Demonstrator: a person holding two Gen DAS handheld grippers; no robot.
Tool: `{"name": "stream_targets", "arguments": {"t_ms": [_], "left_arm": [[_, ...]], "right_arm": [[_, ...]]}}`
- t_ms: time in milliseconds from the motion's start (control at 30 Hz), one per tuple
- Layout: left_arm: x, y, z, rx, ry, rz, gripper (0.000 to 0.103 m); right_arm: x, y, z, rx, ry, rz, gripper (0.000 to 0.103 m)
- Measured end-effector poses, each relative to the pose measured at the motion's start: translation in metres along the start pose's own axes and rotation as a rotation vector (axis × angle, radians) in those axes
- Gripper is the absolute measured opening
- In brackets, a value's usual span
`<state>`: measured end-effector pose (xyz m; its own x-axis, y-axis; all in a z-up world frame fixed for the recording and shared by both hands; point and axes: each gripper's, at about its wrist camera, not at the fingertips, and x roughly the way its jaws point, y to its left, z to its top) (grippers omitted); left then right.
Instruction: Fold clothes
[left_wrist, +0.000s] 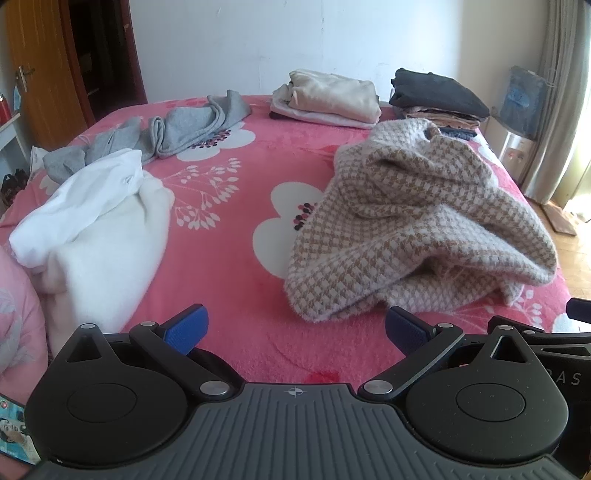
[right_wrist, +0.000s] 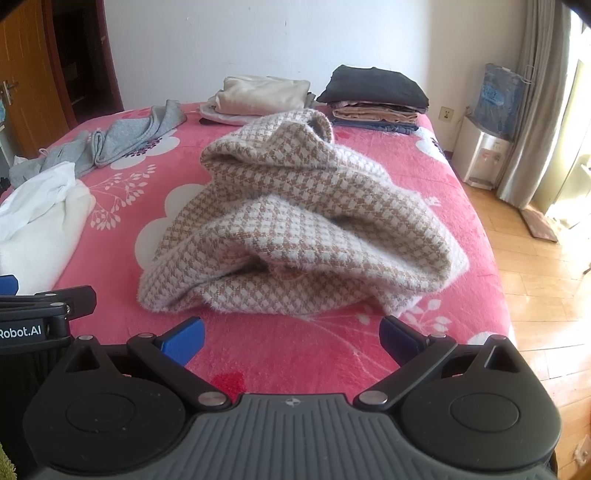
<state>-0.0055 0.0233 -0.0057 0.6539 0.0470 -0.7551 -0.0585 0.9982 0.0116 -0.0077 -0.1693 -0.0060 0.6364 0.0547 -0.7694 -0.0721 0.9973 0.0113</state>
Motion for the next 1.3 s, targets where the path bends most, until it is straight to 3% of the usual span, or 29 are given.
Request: {"name": "stream_targets", "arguments": {"t_ms": [1000, 1300], "left_arm": [[0.003, 0.002, -0.002, 0.004, 0.006, 0.006, 0.103], [0.002, 0.000, -0.002, 0.018, -0.049, -0.012, 0.103]], "right_arm": [[0.004, 0.004, -0.001, -0.002, 0.011, 0.004, 0.103], [0.010, 0.006, -0.002, -0.001, 0.022, 0.007, 0.103]]}}
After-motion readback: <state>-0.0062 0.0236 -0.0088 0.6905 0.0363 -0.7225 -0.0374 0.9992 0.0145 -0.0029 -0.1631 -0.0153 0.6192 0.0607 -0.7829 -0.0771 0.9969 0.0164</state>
